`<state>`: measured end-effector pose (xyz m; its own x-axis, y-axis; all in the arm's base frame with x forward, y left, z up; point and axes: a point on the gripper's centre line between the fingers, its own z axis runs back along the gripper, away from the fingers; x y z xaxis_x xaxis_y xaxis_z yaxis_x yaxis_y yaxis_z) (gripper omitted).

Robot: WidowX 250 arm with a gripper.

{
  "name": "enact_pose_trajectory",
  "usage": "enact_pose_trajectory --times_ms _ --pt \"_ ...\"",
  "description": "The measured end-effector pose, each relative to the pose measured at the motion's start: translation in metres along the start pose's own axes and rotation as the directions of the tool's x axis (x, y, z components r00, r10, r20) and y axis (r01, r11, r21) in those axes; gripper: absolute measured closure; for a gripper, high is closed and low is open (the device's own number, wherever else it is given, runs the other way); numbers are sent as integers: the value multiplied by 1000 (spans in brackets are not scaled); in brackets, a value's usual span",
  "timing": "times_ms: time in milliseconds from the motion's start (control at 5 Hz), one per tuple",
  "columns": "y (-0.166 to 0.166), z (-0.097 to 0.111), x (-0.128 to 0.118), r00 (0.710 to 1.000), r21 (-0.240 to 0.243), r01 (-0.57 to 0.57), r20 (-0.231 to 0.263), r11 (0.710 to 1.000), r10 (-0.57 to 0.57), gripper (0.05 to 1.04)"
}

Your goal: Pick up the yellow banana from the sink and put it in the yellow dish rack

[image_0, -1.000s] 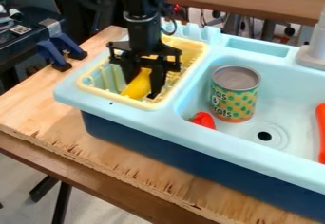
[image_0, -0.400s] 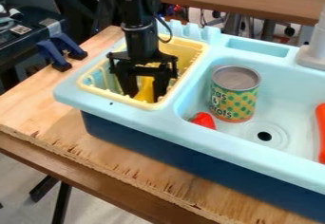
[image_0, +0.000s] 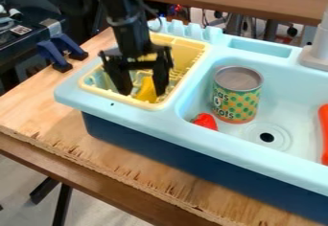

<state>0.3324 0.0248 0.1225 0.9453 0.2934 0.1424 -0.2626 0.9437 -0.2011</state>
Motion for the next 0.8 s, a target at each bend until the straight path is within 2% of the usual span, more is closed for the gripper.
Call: enact_pose_trajectory --times_ms 200,400,600,800 --pt "-7 31 -8 997 -27 5 81 1000 -3 77" --pt "-23 53 -23 995 14 54 80 998 -55 77" --pt "-65 53 -33 984 144 171 -82 975 -161 77" --pt "-106 31 -51 950 202 295 -162 934 -266 77"
